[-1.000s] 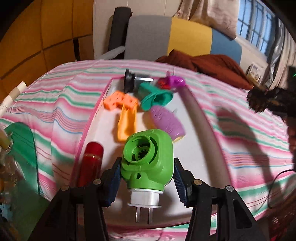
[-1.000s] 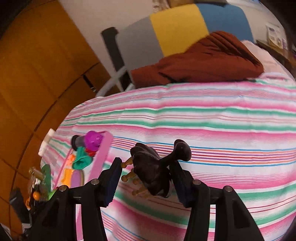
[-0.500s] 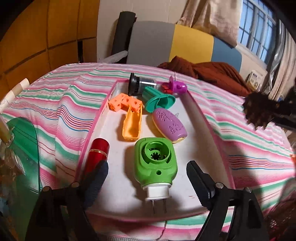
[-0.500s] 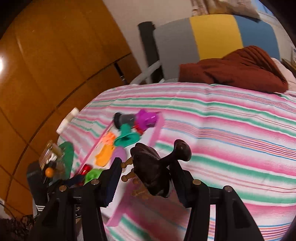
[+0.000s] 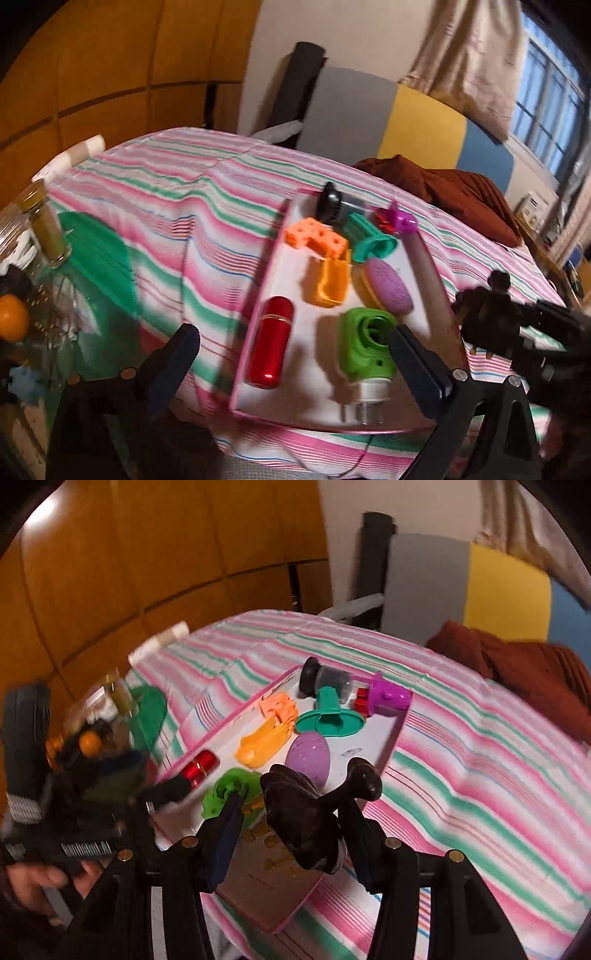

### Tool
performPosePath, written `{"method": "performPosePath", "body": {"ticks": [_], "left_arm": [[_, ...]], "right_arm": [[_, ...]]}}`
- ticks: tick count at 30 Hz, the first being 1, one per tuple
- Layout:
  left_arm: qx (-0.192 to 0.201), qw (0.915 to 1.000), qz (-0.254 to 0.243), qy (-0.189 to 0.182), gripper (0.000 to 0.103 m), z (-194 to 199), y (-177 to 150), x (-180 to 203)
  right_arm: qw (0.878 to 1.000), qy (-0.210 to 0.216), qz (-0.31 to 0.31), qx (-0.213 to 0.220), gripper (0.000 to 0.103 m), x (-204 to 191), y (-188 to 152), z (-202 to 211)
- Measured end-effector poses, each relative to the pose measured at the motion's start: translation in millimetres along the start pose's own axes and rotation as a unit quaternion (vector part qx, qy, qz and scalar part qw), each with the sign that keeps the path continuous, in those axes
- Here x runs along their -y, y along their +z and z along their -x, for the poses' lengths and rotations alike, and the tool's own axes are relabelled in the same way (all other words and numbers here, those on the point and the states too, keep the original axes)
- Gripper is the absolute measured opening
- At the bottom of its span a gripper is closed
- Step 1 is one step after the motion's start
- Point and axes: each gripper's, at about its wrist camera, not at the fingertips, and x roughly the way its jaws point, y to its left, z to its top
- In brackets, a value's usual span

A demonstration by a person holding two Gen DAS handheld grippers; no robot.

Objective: Organize rigid objects
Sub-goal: 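Lower the green plug device into the tray and open the left gripper, then lower the brown flower-shaped piece into the tray and open the right gripper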

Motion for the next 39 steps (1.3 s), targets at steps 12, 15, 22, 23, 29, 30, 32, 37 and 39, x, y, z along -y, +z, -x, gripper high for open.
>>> {"method": "performPosePath", "body": {"ticks": [12,15,22,23,29,30,32,37,39], "left_arm": [[0.001,0.9996,0.019,0.020,0.103,3.2,2.3,-15.6],[0.001,0.9995,0.021,0.024,0.103,5.1,2.0,-16.8],[-0.002,0.9992,0.028,0.027,0.103,7.0,1.3,-20.9],[-0.002,0.9992,0.029,0.028,0.103,7.4,1.3,-21.1],[-0.006,0.9991,0.031,0.029,0.103,7.5,0.8,-22.4],[-0.007,0.9991,0.030,0.030,0.103,7.6,0.5,-22.3],[-0.007,0.9991,0.028,0.031,0.103,8.3,0.6,-22.5],[-0.010,0.9989,0.026,0.039,0.103,8.7,0.6,-21.7],[-0.011,0.9985,0.023,0.049,0.103,8.5,0.9,-21.8]], "right_arm": [[0.986,-0.105,0.130,-0.025,0.053,-37.3,-15.0,-27.2],[0.982,-0.126,0.140,-0.025,0.053,-36.8,-15.6,-33.5],[0.974,-0.154,0.164,-0.018,0.053,-39.7,-17.3,-38.7],[0.974,-0.155,0.164,-0.017,0.053,-39.9,-17.4,-38.7],[0.973,-0.157,0.167,-0.017,0.054,-41.7,-19.9,-37.4],[0.973,-0.155,0.168,-0.019,0.054,-42.4,-20.4,-36.9],[0.973,-0.152,0.169,-0.022,0.054,-44.6,-22.1,-35.1],[0.978,-0.117,0.171,-0.035,0.055,-49.3,-26.3,-28.6],[0.982,-0.090,0.159,-0.042,0.055,-48.9,-27.4,-25.4]]}}
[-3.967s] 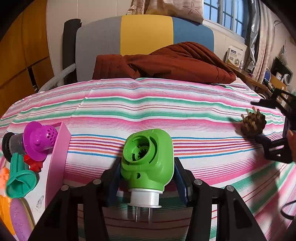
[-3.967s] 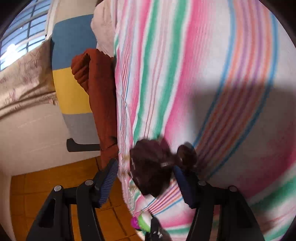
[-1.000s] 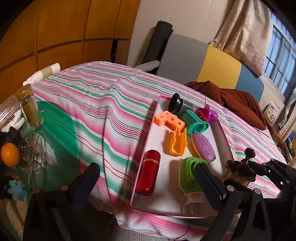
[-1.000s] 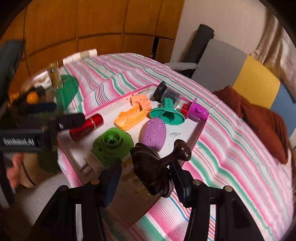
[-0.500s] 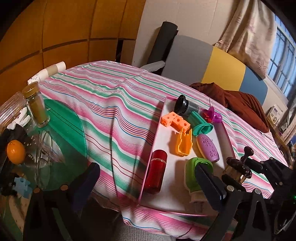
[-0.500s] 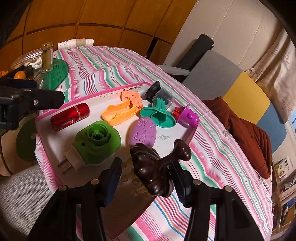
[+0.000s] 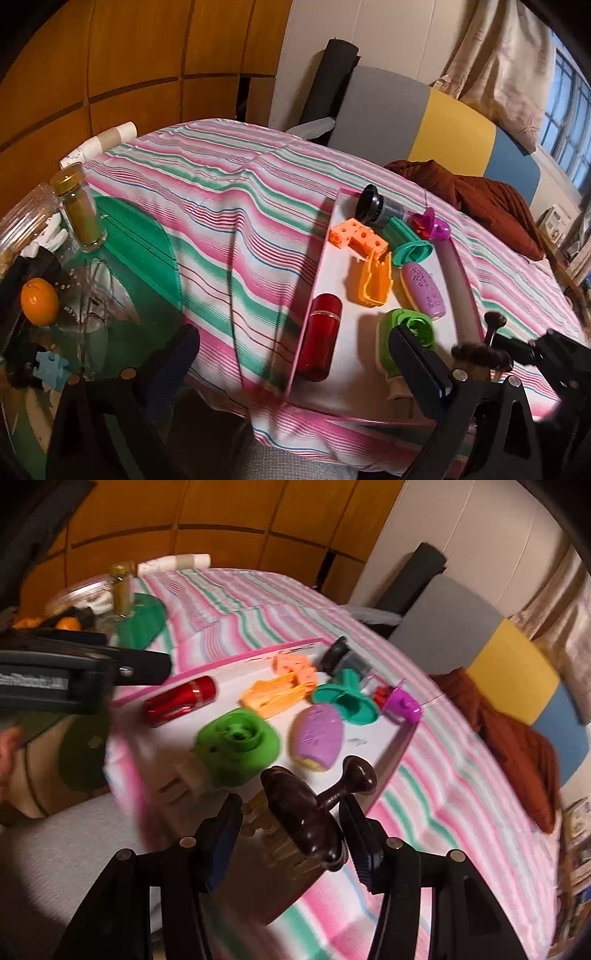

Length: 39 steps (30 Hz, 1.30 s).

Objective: Organize rigid objects
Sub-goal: 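Lower the brown flower-shaped piece into the tray and open the right gripper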

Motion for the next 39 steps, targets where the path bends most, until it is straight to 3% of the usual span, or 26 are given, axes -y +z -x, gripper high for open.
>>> {"method": "performPosePath", "body": {"ticks": [5,8,14,19,29,39], "left_arm": [[-0.005,0.9991,-0.021,0.037,0.103,-0.7,0.1,3.6],[-0.002,0.9983,-0.032,0.048,0.103,1.7,-0.6,7.0],[0.006,0.9982,-0.044,0.041,0.103,13.2,0.8,15.7],[0.028,0.9965,-0.059,0.053,0.103,25.7,5.0,26.4],[0.031,0.9951,-0.062,0.071,0.103,38.0,11.4,37.1],[-0.010,0.9942,-0.064,0.086,0.103,30.1,11.3,36.1]], "right_arm": [[0.998,0.050,-0.040,0.008,0.057,6.0,-3.8,14.6],[0.994,0.065,-0.079,0.039,0.057,18.1,-4.8,31.8],[0.971,0.078,-0.212,0.079,0.062,62.5,-6.2,55.5],[0.954,0.064,-0.287,0.051,0.063,77.7,-4.1,51.1],[0.940,0.031,-0.341,0.000,0.063,78.1,1.0,38.0],[0.942,0.018,-0.335,-0.014,0.063,73.0,2.8,31.8]]}}
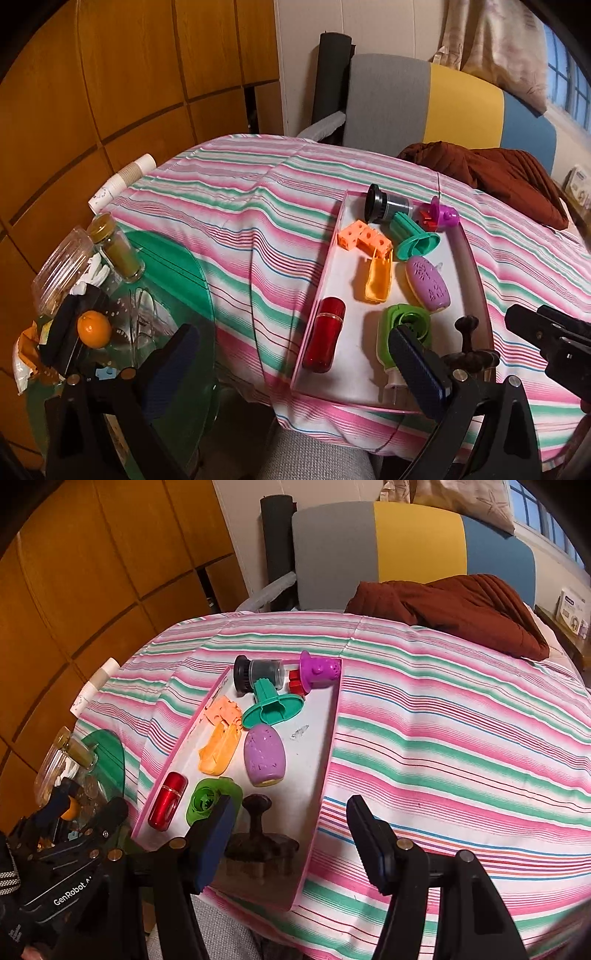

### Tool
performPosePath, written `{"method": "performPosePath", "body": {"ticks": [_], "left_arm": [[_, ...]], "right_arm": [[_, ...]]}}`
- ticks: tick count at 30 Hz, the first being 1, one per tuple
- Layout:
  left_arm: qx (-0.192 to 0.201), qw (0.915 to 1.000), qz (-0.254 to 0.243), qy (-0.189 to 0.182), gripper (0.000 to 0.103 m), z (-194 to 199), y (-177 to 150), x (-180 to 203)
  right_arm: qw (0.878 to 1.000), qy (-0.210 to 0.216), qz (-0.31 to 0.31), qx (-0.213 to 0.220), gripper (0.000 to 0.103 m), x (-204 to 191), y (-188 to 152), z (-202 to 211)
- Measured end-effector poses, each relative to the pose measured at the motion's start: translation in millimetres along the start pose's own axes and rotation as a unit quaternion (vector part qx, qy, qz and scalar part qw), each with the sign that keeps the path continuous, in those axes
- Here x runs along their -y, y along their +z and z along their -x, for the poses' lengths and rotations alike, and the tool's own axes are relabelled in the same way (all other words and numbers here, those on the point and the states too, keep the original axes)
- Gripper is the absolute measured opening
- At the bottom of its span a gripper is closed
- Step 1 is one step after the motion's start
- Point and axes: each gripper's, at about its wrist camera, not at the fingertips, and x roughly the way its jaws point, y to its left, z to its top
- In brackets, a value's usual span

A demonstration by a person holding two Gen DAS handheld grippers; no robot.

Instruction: Organize rigid objects

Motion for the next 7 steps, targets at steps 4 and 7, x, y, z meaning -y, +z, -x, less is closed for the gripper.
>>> {"method": "performPosePath", "body": {"ticks": [4,7], "left_arm": [[0.003,0.9999,-0.009,0.010,0.103,0.1,-1.6,4.3],[0.001,0.9998,-0.015,0.013,0.103,-1.7,-2.8,7.1]], "right_arm": [[1.000,-0.001,-0.002,-0.002,0.063,2.0,0.4,-1.0],[1.000,-0.001,-0.004,-0.004,0.063,3.4,0.0,-2.0]]}}
